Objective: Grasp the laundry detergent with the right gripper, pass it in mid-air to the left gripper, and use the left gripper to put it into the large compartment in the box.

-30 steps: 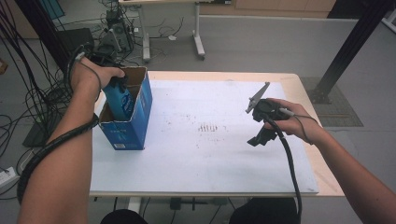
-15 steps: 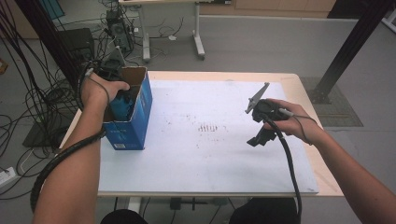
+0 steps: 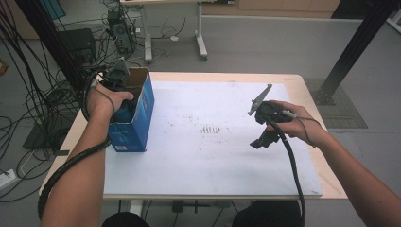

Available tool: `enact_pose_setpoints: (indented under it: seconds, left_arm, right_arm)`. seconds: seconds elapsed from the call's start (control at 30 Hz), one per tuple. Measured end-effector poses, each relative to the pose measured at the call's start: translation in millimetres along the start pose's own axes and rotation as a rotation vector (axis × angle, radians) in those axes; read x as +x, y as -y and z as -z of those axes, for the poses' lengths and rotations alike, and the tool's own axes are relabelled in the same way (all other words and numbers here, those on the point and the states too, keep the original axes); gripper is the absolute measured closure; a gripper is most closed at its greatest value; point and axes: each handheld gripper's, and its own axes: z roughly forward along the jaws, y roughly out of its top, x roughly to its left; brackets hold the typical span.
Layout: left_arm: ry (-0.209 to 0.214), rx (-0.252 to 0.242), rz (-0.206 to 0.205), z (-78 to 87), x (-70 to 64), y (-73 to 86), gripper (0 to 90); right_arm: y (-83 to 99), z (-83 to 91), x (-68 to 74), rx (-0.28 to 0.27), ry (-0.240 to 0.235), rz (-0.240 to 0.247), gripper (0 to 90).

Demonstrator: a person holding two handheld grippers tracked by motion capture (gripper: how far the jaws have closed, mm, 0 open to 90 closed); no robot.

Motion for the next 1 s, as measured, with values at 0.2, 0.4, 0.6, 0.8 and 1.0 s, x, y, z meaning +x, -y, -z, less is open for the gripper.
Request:
enact_pose_setpoints:
  seconds: [0.2, 0.4, 0.6, 0.8, 1.0]
  left_arm:
    - [-0.010, -0.001, -0.009, 0.2, -3.7, 0.2, 37.8]
    - [-0.011, -0.004, -0.010, -0.6, -4.1, 0.6, 37.8]
    - [-0.007, -0.008, -0.004, -0.9, -2.9, 1.3, 37.8]
    - [-0.004, -0.014, -0.002, -1.2, -2.4, 2.0, 37.7]
    - [-0.001, -0.018, 0.002, -1.3, -1.8, 2.5, 37.7]
  right_arm:
    - [-0.1, -0.9, 0.3, 0.000, 0.000, -0.001, 5.2]
    - [-1.7, -1.6, 1.5, 0.002, 0.002, 0.007, 5.3]
    - [-0.9, -1.6, 1.8, -0.004, 0.001, 0.004, 5.3]
    - [-0.7, -1.1, 1.6, -0.002, 0.002, 0.006, 5.2]
    - [-0.6, -1.7, 1.6, -0.006, 0.000, 0.010, 5.3]
